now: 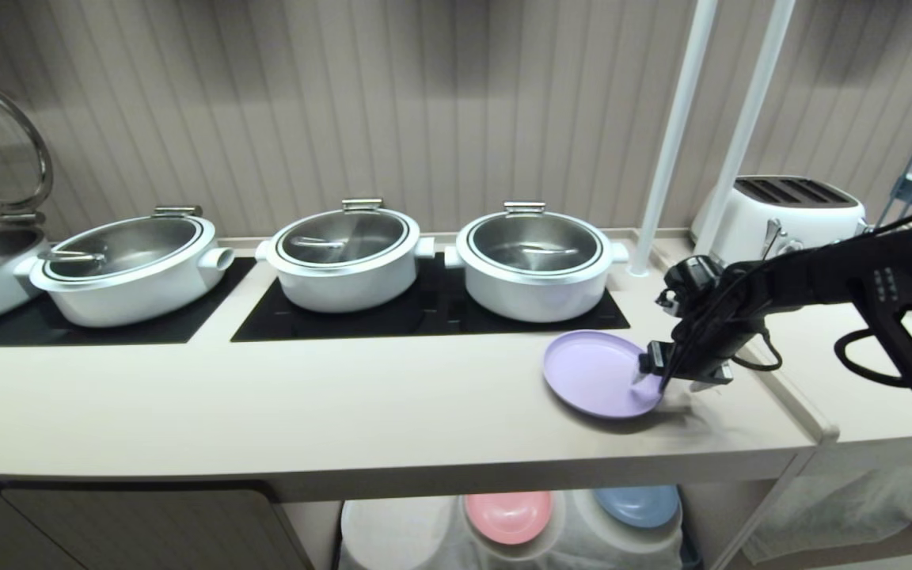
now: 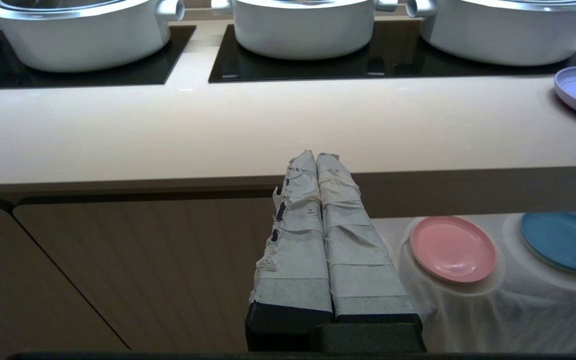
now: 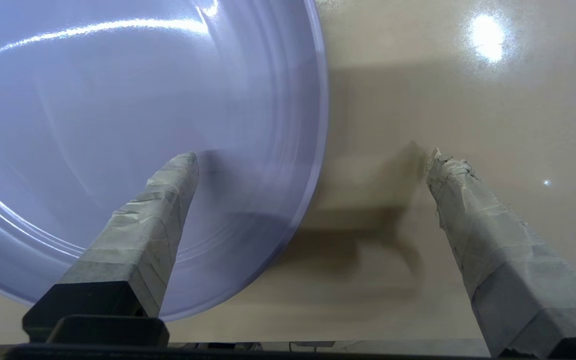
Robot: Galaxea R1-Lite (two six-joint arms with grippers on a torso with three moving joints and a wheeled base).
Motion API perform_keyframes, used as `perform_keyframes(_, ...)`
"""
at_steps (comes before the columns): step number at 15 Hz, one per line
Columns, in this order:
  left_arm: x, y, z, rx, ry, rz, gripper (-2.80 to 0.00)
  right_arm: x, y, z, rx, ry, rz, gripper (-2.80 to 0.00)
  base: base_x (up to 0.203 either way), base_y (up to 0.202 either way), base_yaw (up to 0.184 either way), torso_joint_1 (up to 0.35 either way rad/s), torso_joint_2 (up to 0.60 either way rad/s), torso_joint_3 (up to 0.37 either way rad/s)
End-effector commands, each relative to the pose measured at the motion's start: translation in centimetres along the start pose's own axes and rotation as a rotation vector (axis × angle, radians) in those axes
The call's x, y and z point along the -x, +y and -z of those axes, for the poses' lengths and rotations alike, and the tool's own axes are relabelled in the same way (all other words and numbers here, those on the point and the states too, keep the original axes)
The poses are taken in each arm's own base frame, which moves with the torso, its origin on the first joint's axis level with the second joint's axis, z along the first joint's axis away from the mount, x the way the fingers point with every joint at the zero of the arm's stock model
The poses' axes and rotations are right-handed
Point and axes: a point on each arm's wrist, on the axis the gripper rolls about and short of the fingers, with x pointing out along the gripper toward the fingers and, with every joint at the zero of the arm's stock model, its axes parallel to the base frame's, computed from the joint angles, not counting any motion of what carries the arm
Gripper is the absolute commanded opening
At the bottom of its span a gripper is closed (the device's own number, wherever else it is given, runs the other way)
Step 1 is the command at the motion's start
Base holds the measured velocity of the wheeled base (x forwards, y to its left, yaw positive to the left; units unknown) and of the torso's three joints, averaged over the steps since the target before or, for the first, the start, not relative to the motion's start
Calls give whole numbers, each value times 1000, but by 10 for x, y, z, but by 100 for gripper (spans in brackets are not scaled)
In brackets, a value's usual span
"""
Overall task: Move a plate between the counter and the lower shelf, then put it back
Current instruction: Pick up the plate
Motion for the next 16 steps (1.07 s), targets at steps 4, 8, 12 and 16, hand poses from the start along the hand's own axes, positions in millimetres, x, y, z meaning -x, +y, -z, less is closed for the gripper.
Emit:
perform_keyframes(4,0,0,0,0,0,0,-280,-4,1,-5,0,-9,-4,0,0,0,0,0,0,0)
perform_keyframes(8,0,0,0,0,0,0,-280,-5,3,-5,3,-11,-6,0,0,0,0,0,0,0)
perform_keyframes(12,0,0,0,0,0,0,-280,-5,3,-6,3,-14,-6,0,0,0,0,0,0,0)
perform_keyframes(16,0,0,0,0,0,0,-280,-5,3,-6,3,-13,-6,0,0,0,0,0,0,0)
